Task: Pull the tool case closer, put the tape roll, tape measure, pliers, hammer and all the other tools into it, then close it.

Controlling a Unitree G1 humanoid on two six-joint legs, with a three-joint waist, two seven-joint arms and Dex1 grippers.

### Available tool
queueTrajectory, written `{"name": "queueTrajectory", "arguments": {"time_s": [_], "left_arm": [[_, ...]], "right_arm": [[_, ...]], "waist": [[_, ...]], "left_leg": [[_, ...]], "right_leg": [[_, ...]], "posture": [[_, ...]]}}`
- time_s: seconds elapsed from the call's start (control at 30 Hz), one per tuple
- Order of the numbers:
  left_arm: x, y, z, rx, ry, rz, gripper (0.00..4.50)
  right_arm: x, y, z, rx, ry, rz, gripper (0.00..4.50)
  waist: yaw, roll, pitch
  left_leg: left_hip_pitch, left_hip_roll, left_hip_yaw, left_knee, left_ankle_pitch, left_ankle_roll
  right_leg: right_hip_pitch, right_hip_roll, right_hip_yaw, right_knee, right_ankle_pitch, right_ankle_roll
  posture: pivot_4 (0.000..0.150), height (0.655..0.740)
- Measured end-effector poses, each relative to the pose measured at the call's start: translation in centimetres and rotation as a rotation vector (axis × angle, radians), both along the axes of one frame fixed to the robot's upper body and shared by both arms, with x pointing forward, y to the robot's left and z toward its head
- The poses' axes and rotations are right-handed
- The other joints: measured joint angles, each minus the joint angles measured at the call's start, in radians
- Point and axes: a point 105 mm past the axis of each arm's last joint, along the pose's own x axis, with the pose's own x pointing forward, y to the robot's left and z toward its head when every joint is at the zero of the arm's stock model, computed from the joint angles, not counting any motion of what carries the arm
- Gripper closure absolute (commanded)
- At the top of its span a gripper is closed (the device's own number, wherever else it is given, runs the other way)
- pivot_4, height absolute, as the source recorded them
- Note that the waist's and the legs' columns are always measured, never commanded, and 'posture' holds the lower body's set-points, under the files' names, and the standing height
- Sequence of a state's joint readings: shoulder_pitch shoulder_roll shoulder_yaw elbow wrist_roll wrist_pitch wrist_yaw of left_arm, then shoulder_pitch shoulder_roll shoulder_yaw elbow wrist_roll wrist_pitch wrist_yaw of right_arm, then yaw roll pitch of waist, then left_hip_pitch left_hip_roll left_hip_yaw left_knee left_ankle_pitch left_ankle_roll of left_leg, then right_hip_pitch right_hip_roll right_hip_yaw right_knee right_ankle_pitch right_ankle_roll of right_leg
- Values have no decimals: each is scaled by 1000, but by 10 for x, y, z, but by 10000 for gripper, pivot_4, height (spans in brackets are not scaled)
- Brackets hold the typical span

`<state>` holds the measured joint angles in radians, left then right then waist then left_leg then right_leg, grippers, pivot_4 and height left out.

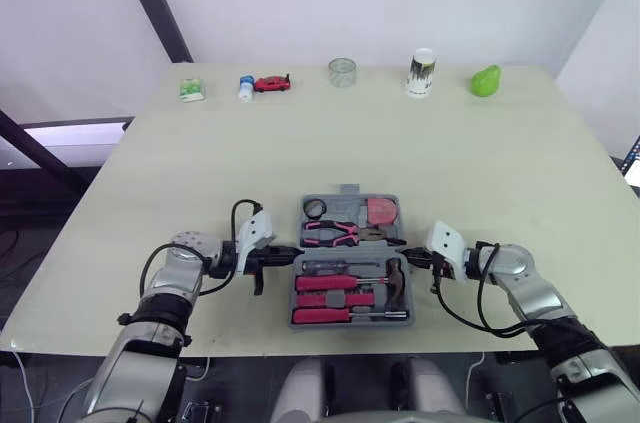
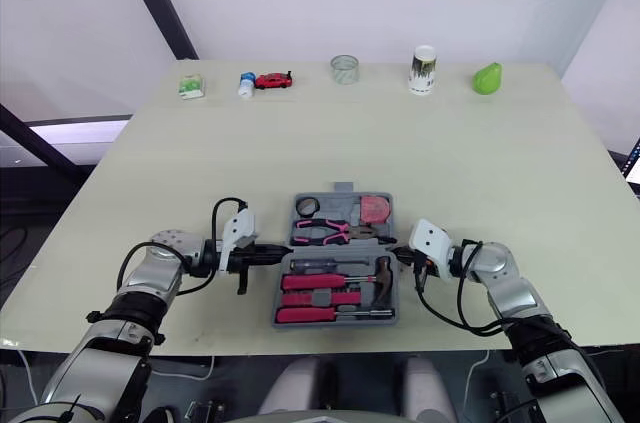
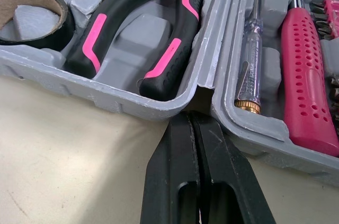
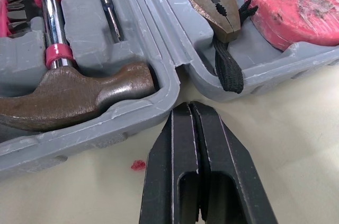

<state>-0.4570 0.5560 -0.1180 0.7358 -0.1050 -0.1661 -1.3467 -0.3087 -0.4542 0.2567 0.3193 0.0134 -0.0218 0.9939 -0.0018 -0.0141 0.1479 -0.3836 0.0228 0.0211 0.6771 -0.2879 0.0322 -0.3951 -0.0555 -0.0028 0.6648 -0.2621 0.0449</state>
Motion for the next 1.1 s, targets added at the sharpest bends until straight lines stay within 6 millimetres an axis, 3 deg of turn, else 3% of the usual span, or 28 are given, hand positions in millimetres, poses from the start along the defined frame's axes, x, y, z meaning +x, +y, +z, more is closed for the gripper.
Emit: {"name": "queueTrajectory", "arguments": {"time_s": [0.67, 1.1], "left_arm": [[-5, -19, -3, -6, -37, -69, 44306], [-8, -20, -5, -9, -35, -73, 44306]], "right_arm": [[-18, -18, -2, -23, 33, -5, 45000], [-20, -18, -4, -19, 42, -10, 45000]], "waist": [[18, 1, 0], [17, 1, -1]], "left_leg": [[0, -1, 0, 0, 0, 0], [0, -1, 0, 0, 0, 0]], "right_leg": [[1, 0, 0, -2, 0, 0], [1, 0, 0, -2, 0, 0]], "posture": [[1500, 7400], [1500, 7400]]}}
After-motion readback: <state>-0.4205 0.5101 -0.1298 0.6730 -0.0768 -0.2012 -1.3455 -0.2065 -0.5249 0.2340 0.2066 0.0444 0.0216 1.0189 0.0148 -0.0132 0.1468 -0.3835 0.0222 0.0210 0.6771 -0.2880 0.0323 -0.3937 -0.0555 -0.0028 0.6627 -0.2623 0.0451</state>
